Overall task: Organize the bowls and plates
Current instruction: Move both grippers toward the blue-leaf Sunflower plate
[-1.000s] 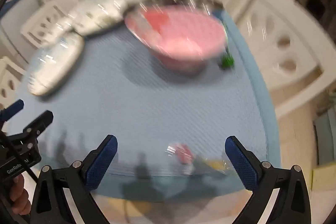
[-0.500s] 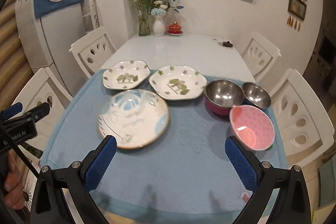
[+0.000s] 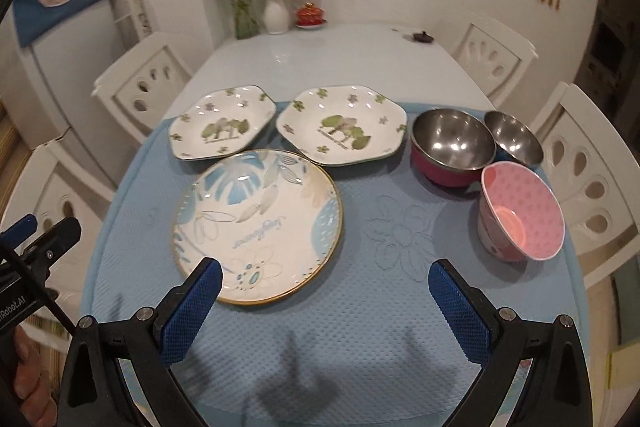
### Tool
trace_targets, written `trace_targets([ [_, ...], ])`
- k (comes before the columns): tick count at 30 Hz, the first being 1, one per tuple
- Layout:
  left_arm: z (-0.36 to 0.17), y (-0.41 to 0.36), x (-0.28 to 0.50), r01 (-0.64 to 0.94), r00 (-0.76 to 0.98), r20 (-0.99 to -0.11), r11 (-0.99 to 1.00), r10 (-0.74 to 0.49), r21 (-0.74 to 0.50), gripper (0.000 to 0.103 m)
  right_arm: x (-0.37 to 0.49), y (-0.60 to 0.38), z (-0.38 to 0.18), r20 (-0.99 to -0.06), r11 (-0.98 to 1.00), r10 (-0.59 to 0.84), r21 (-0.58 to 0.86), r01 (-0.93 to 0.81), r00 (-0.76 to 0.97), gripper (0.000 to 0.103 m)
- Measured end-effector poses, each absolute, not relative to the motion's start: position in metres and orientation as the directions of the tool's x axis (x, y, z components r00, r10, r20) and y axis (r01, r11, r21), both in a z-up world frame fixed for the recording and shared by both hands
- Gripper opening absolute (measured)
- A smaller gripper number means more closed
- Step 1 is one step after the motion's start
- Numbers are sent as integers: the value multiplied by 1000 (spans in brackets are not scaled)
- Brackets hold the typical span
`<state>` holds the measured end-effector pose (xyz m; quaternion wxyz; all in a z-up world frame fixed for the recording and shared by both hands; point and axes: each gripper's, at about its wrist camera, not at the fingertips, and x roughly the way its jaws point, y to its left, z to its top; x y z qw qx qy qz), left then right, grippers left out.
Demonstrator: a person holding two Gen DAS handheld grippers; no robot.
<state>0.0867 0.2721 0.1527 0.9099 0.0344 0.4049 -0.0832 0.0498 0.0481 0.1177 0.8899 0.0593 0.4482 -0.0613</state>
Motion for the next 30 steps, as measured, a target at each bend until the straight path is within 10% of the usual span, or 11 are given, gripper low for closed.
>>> trace_targets([
  [30,86,246,161,298,490,-846,953,-209,-62,98,125,37,52,-912,980,-71,11,198,404,103],
])
